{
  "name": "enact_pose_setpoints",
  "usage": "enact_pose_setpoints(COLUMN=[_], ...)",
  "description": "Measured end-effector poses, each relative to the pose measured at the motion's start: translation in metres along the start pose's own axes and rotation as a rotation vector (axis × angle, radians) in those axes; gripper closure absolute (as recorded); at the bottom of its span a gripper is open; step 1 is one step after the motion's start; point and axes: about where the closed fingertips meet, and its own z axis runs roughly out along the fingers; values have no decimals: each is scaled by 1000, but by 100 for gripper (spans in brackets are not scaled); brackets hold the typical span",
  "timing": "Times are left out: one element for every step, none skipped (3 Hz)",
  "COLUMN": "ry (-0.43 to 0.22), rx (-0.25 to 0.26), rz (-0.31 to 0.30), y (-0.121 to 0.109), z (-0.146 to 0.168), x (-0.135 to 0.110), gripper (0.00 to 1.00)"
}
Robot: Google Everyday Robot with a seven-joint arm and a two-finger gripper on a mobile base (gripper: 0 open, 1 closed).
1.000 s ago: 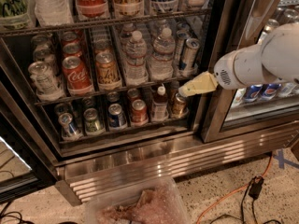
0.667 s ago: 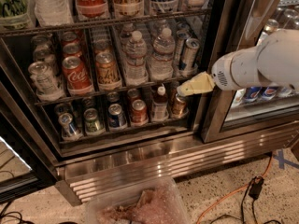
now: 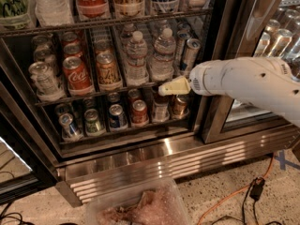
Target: Pick redbull can from middle shelf of fridge
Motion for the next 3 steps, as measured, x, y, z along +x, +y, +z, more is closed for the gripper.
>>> enact_pose_setpoints(ry=[-67, -127, -185], rx=[30, 77, 117], rz=[20, 24, 71], y=[1, -9, -25], z=[16, 16, 12], x=[-2, -5, -5], gripper=[0, 0, 0])
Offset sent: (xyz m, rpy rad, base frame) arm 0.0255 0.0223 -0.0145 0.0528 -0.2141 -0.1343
